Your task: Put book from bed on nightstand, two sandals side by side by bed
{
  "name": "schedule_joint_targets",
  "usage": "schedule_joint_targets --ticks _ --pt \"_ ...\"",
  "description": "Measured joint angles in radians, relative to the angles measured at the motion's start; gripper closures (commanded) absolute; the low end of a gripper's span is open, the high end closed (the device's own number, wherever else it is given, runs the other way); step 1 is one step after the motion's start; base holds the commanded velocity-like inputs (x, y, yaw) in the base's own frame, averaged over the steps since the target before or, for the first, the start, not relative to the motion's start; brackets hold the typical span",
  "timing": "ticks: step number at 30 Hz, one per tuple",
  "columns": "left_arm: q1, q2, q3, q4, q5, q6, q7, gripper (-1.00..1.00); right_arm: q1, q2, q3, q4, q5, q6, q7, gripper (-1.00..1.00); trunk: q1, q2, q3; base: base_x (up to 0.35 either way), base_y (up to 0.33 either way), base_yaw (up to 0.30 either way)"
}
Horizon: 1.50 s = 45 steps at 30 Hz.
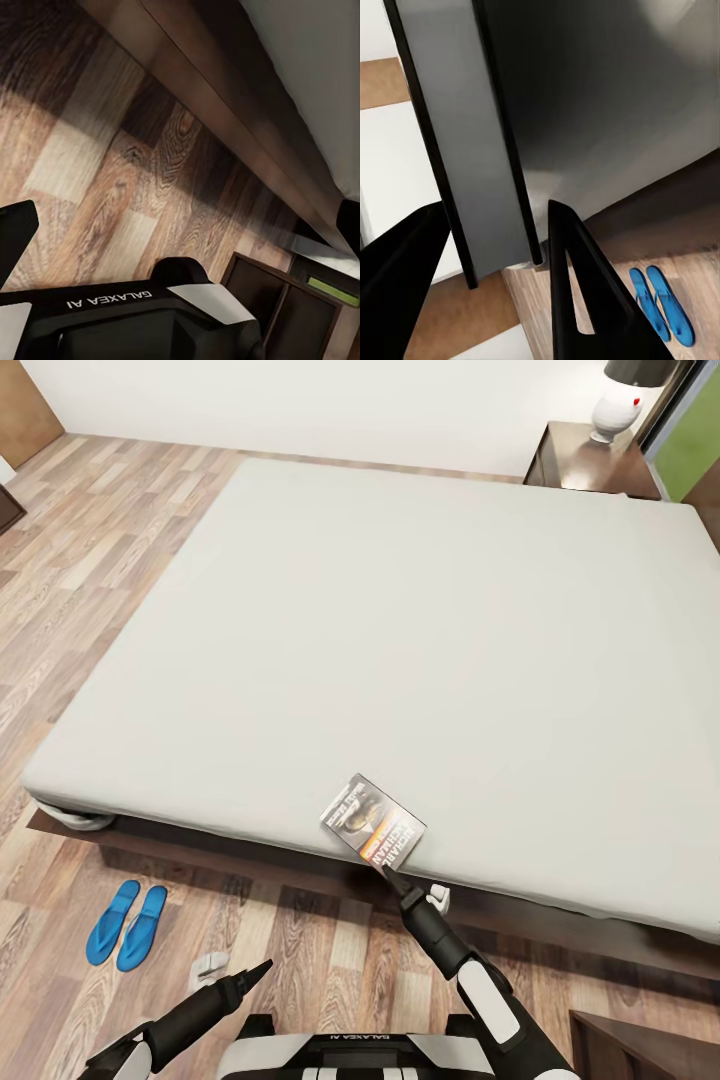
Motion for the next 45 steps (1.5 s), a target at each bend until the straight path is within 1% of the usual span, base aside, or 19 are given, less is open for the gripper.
schedule_joint_targets --ticks 38,45 --pt "0.0 0.001 0.0 0.0 0.0 0.003 0.0 -1.0 0.0 0.0 0.0 0.0 0.0 0.0 0.0 1.0 -0.146 0.266 0.119 0.0 0.0 0.0" --pt "0.0 0.0 0.0 0.0 0.0 0.002 0.0 -1.0 0.0 -0.001 0.001 -0.001 0.001 0.013 -0.001 1.0 -0.172 0.315 0.141 0.0 0.0 0.0"
